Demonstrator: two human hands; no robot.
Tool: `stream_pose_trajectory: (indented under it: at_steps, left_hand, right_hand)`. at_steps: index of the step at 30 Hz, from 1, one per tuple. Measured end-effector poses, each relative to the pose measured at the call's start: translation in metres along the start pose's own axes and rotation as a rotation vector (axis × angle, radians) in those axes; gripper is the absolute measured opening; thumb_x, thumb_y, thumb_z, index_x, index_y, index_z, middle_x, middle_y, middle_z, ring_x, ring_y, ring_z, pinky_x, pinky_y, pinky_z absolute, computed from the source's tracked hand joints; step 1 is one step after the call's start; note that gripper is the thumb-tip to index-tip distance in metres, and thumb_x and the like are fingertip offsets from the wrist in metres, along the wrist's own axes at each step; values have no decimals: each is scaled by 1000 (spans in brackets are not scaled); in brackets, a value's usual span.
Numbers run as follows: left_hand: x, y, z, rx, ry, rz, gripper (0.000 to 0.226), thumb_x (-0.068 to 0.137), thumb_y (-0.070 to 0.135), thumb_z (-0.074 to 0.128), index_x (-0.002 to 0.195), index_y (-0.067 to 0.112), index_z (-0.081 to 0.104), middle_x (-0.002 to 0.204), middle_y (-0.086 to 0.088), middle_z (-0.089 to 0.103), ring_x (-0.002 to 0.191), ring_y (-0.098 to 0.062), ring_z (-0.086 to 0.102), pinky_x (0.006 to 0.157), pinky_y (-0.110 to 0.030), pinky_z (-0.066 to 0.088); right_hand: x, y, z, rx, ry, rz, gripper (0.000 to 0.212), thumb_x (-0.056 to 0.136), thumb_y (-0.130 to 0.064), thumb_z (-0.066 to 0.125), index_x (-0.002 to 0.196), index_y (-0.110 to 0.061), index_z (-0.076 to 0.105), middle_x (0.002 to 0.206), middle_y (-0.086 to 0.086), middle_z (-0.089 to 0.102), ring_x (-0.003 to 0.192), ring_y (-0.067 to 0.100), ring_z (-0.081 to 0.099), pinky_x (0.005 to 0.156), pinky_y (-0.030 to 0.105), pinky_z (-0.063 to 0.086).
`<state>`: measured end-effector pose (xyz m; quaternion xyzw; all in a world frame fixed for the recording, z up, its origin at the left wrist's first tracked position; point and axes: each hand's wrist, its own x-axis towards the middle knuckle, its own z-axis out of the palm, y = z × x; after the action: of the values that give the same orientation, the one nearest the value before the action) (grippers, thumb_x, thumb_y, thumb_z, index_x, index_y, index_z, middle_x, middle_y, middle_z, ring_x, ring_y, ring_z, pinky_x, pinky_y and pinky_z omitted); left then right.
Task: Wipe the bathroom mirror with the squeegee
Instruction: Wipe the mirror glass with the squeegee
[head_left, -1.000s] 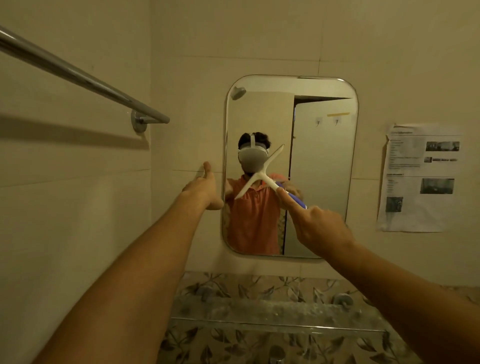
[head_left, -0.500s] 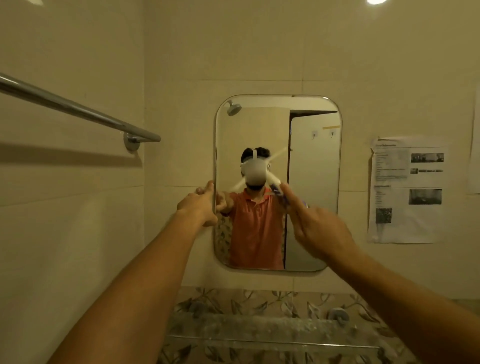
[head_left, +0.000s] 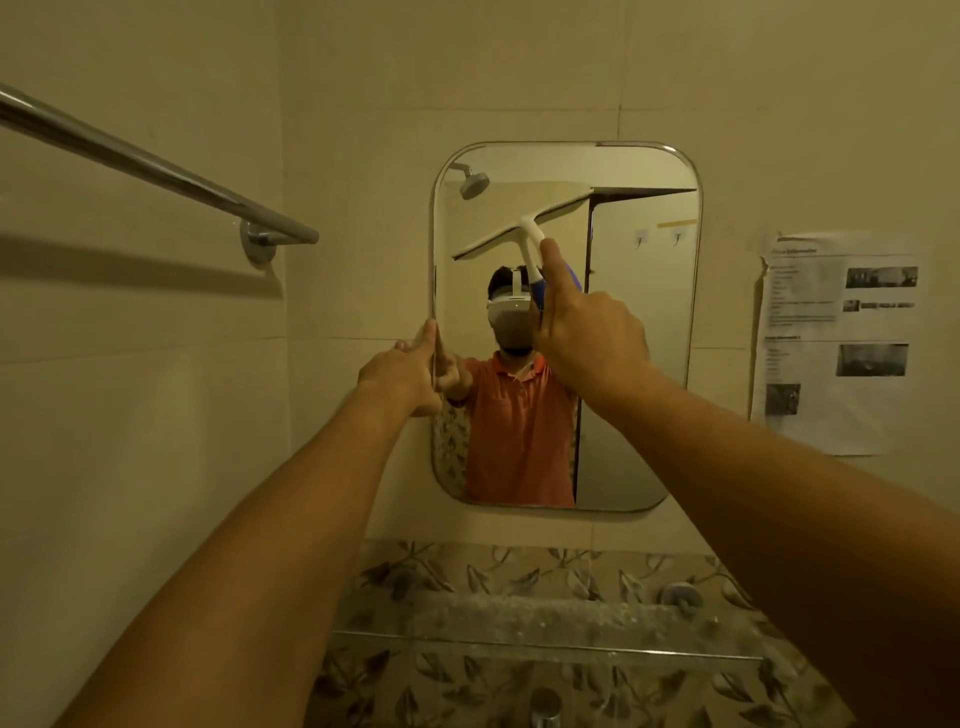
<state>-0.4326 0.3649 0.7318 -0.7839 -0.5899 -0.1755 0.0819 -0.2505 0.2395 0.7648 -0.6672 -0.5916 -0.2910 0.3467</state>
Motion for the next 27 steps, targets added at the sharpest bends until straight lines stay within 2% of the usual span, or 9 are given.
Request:
stream_pose_trajectory:
  at_steps: [2,4,8,12,17,20,22,24,27]
  left_hand:
    - [-1,1,-1,20,-18,-6,113,86,26,66,154,37,-23,166,-14,9,136,-39,42,99,-48,48]
    - [-2,3,-1,28,-22,-34,110,88,25,65,154,37,-22,166,-11,7,140,-38,37,102,-48,46]
    - [-2,4,4,41,4,-46,109,87,25,64,155,37,-20,165,-14,13,137,-37,41,97,-47,48]
    - [-2,6,5,52,46,-44,110,86,30,67,156,36,-18,163,-16,20,131,-36,48,91,-45,51]
    - [-2,7,5,64,68,-45,110,87,33,68,156,35,-16,158,-16,29,126,-36,51,87,-44,51]
    - [-3,7,6,63,68,-44,111,86,32,69,156,35,-16,156,-16,31,123,-36,52,85,-44,52]
    - [-4,8,7,60,67,-49,111,85,32,69,156,35,-16,155,-17,32,122,-36,53,85,-44,52]
    - [-5,9,7,65,60,-45,110,85,31,69,157,34,-15,153,-17,34,123,-36,52,87,-45,51]
    - [-2,10,4,79,50,-38,108,86,31,68,157,33,-14,151,-16,37,123,-35,51,89,-45,51]
  right_hand:
    - [-16,5,12,4,-21,23,78,108,-28,43,159,-40,-16,72,8,51,53,18,53,44,30,41]
    - [-34,11,26,41,-49,43,78,109,-29,41,157,-42,-19,74,9,53,55,19,55,46,33,47]
    - [-74,23,56,76,-71,83,81,109,-36,40,148,-51,-29,90,15,60,53,20,55,43,32,48]
    - [-113,28,67,34,-140,136,85,107,-27,39,149,-47,-33,70,4,51,52,17,52,47,32,50]
    - [-149,27,80,75,-185,168,83,108,-35,38,151,-44,-32,69,-1,47,52,12,48,44,27,37]
    - [-168,28,84,59,-234,194,85,108,-29,36,145,-44,-38,71,0,49,52,10,47,48,28,45]
    - [-173,28,80,63,-260,199,78,109,-31,32,150,-42,-33,71,0,51,53,11,48,52,30,50]
    - [-166,26,68,106,-249,183,68,109,-40,26,154,-42,-25,71,0,52,54,12,50,54,32,53]
    - [-125,17,37,219,-142,144,62,109,-44,26,158,-46,-12,71,3,59,53,17,58,50,37,58]
